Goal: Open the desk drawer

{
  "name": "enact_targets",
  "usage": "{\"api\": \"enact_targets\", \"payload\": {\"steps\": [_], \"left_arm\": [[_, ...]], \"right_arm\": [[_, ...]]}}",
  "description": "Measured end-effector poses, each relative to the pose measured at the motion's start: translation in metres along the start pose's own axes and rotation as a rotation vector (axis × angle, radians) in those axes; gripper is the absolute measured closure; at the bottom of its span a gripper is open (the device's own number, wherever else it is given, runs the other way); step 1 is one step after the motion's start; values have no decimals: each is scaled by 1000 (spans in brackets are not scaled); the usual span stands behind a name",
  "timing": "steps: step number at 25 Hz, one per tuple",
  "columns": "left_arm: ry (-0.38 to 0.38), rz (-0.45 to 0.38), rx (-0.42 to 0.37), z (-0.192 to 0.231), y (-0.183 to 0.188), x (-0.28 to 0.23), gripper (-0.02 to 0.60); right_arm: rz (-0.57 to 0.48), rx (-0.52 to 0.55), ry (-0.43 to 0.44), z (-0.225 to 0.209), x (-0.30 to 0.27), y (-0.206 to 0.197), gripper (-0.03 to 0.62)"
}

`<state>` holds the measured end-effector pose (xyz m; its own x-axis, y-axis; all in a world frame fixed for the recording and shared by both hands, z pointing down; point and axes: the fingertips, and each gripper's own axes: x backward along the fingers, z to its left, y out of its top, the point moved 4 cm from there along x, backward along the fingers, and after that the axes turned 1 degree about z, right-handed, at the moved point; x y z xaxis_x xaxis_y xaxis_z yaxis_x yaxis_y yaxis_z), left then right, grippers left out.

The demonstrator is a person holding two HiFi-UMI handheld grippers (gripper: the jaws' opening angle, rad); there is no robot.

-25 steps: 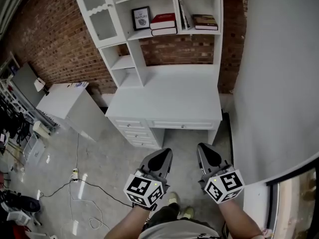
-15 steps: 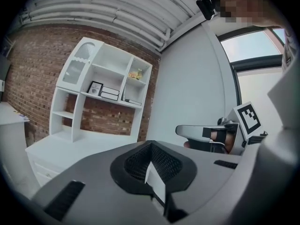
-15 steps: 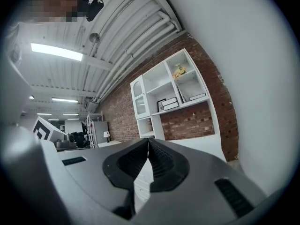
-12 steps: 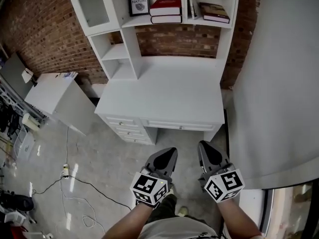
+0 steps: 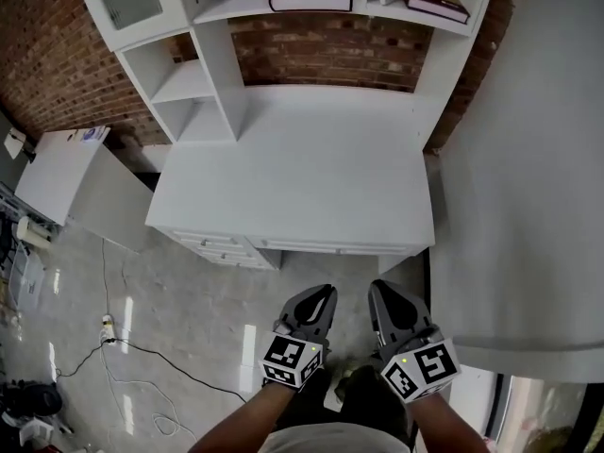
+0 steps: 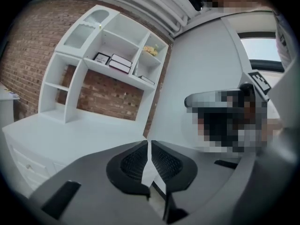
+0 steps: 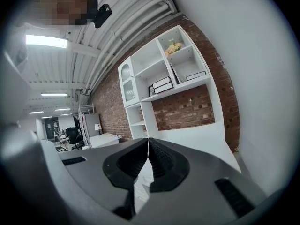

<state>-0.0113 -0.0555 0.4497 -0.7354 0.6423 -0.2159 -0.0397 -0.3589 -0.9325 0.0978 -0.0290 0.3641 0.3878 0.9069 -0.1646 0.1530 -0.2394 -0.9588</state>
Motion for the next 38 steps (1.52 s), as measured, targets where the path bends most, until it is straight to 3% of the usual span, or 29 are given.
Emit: {"api": "enact_targets", "payload": {"steps": [5,8,15,18,25,33,36,38], "left_arm": [[32,75,45,37,-50,-57,494],[67,135,119,65,-85,-90,477],[130,131,545,119,-166,-148,477],[145,104,638,129,-192,-163,477],[183,80,783,151,-239,-192,448],[124,116,809,159,-260,-214,436],[105,105,826,161,-260,-215,499],[92,101,837,161,-261,-215,500]], "right_arm": [[11,10,19,-27,-39,-11,577],[21,10,47,-46,-64,-19,577],[61,-34,108,-96,-115,-40,577],[78,-55,130,-110,-131,-52,577],[114,-88,160,-127,-155,-84,577],[127,-98,164,-131,-160,-99,577],[135,-95,165,-128,-157,-101,577],[140,-94,160,-127,-155,-103,577]]}}
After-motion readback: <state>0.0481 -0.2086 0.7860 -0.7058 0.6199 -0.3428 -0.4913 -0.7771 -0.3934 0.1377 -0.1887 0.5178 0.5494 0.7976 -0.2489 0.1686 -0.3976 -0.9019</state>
